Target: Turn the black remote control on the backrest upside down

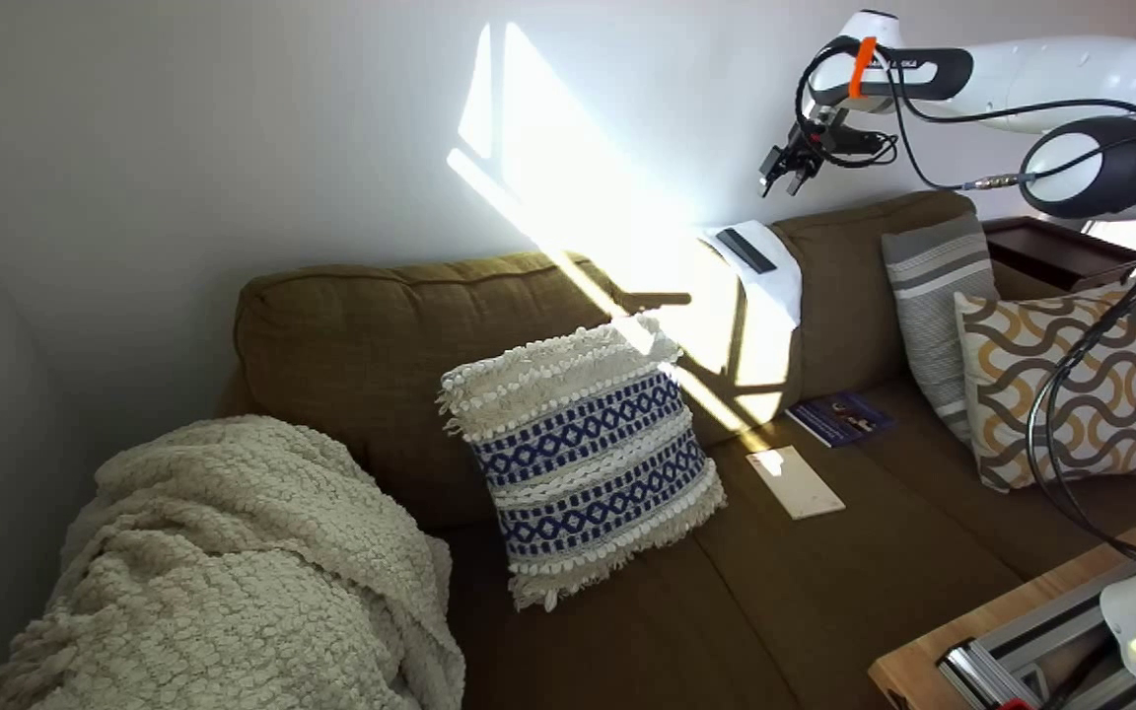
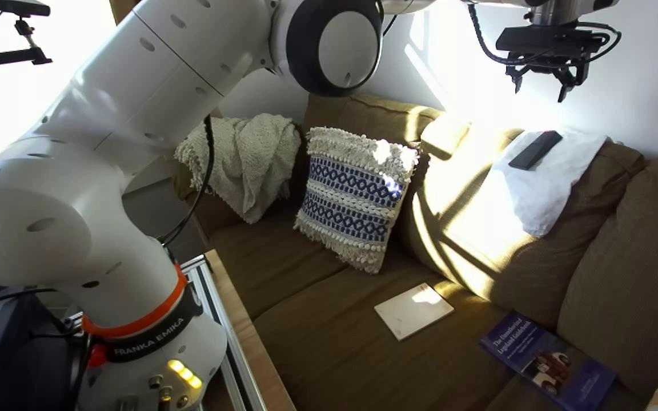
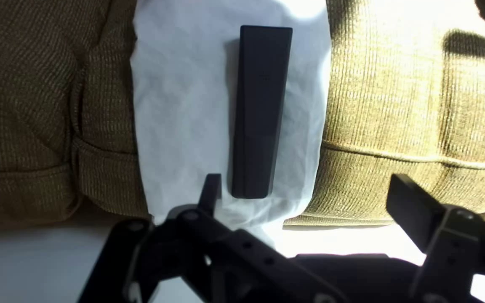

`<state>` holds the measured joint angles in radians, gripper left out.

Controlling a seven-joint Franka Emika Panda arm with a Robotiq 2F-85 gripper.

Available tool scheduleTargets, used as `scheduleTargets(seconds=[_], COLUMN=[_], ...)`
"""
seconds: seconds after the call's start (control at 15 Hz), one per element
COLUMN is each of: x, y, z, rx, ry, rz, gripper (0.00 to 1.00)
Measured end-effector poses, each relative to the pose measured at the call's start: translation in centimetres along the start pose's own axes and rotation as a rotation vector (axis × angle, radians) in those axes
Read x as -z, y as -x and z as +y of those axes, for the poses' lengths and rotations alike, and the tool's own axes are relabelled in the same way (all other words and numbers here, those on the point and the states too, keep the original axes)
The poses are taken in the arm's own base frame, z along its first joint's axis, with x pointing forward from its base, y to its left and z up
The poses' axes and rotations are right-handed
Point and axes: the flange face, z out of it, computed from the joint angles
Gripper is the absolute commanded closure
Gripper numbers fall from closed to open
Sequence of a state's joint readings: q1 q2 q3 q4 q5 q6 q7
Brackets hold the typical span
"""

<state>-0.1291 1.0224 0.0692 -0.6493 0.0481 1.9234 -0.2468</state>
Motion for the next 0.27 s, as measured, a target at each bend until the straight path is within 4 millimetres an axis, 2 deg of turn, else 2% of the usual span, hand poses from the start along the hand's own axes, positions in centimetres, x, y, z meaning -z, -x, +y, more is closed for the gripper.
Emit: scheduleTargets(seconds=[0.13,0.27], x=[1.72,1.68], y=[-0.47,-0.50], z=[-0.79,-1.00], rx=[0.005,0.007], ry=[0.028,0.027], rz=[0.013,0.013], gripper=[0.00,0.00])
